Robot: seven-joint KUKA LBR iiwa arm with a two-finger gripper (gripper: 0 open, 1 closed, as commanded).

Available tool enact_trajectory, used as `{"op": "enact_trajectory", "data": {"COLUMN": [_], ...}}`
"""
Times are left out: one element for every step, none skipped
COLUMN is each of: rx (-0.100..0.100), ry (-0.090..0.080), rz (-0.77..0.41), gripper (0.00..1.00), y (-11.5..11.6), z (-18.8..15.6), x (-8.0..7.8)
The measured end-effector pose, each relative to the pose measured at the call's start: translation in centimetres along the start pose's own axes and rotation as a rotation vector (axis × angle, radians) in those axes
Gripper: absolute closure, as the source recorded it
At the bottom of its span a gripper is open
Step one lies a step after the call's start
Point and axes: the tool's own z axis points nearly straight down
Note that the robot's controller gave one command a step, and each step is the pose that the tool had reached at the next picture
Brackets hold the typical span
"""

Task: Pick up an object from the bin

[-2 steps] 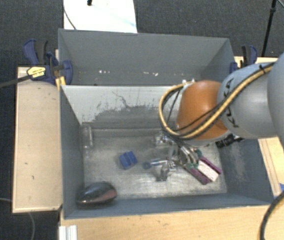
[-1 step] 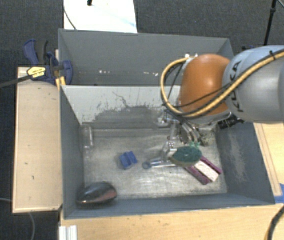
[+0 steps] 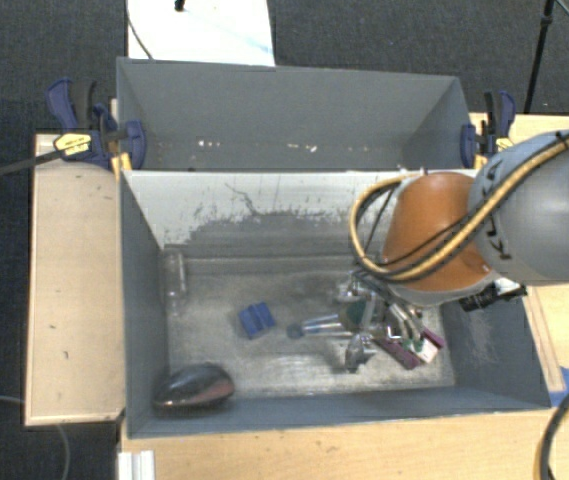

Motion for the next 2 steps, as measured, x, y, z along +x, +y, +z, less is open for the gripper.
{"op": "enact_trajectory", "data": {"rx": [-0.003, 0.0], "ry": [-0.009, -0.014], "rz": [0.0, -0.232], "gripper": [1.0, 1.0], "y": [0.3, 0.3], "z": [-0.3, -14.1], "x": [-0.4, 3.2]}}
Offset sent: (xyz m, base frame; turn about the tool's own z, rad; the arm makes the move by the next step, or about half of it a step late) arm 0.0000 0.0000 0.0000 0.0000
